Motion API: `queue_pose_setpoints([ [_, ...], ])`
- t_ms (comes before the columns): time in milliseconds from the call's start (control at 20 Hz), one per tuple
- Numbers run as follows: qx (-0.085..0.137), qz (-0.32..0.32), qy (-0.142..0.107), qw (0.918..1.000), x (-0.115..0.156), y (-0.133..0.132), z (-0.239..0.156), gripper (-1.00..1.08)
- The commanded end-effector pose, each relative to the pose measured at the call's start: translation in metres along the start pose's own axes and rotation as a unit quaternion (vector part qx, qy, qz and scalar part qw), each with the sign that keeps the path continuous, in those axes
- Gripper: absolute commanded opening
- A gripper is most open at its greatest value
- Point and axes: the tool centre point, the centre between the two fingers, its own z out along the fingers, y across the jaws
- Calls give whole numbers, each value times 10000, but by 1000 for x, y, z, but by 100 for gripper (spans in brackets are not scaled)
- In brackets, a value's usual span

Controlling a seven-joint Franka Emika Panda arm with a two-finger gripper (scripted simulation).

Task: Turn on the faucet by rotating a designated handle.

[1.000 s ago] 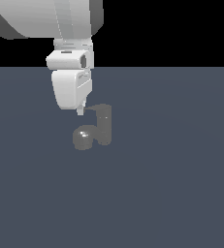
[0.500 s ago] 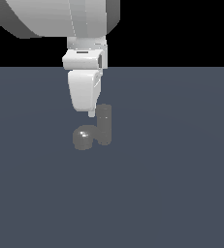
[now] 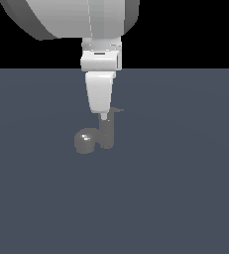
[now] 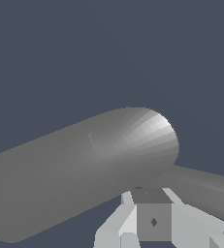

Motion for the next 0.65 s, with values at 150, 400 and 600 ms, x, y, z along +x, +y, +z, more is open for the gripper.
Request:
queue_pose_setpoints([
  [150,27,159,1,9999,39,-17,0,-100],
  [400,23,207,5,9998,65,-29,0,-100],
  [600,21,236,6,9997,80,-36,0,-100],
])
